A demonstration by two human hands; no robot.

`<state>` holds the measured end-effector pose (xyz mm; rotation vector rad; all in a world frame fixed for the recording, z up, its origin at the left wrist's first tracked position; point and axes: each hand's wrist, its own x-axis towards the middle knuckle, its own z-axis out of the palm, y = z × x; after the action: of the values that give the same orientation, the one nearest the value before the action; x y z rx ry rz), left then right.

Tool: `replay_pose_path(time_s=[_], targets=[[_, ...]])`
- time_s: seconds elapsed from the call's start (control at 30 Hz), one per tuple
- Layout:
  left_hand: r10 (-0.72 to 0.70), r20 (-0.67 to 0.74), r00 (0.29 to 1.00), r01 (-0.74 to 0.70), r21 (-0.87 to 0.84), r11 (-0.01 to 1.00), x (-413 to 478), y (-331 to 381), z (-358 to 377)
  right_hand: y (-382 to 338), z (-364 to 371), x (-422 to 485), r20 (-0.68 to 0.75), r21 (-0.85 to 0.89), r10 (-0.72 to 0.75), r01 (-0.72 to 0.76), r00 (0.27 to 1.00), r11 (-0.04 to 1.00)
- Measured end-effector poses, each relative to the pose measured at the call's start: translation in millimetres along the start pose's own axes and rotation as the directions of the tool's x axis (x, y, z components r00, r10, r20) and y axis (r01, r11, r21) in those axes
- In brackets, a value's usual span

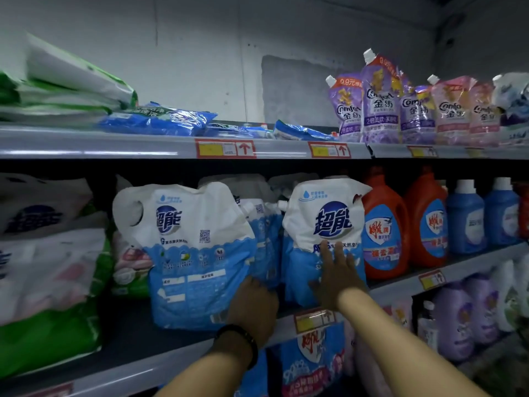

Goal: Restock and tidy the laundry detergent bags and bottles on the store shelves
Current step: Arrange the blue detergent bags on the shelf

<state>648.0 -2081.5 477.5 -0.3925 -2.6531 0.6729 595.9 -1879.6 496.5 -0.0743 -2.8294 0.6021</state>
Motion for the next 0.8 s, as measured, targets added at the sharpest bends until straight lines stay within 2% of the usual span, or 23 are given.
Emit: replay_pose_path(time_s=[0.1,0.2,0.23,0.3,0.37,0.4,0.57,0.7,0.8], targets=[[-0.063,-0.050,0.997,0.055,-0.151,0.987,-13.6,-11.8,-6.0,-6.7,-19.8,6.7,0.107,-0.050,0.075,-0.070,0.991,0.996],[-0.141,-0.072,0.987,0.121,-0.229,0.966,-29.5,-32.1,-8.8,-17.0,-34.2,1.6,0.136,-0.096,0.142,-0.129,0.981,0.987],[-0.171,-0.076,0.982,0.146,-0.258,0.955,-35.8,-40.3,-8.8,-22.3,-37.1,-3.6,0.120,-0.114,0.168,-0.155,0.978,0.981],[-0.253,-0.090,0.963,0.217,-0.291,0.932,-48.0,-58.0,-6.7,-37.9,-38.1,-20.3,-0.019,-0.126,0.179,-0.180,0.984,0.976],[-0.332,-0.091,0.939,0.290,-0.312,0.905,-58.8,-74.0,-4.5,-59.8,-32.3,-40.0,-0.186,-0.087,0.118,-0.136,0.975,0.987],[-0.351,-0.085,0.932,0.308,-0.321,0.895,-62.6,-80.0,-3.8,-72.4,-27.4,-49.1,-0.213,-0.057,0.080,-0.094,0.974,0.994],[-0.372,-0.092,0.924,0.295,-0.450,0.843,-65.0,-97.6,-4.1,-122.9,8.1,-65.4,-0.096,0.191,-0.068,0.086,0.993,0.978],[-0.386,-0.130,0.913,0.245,-0.581,0.776,-67.9,-117.7,0.3,-149.1,31.4,-70.6,-0.125,0.272,-0.171,0.200,0.977,0.941],[-0.442,-0.189,0.877,0.175,-0.732,0.658,-71.3,-127.9,14.5,-167.7,46.3,-66.8,-0.171,0.291,-0.200,0.243,0.965,0.925]])
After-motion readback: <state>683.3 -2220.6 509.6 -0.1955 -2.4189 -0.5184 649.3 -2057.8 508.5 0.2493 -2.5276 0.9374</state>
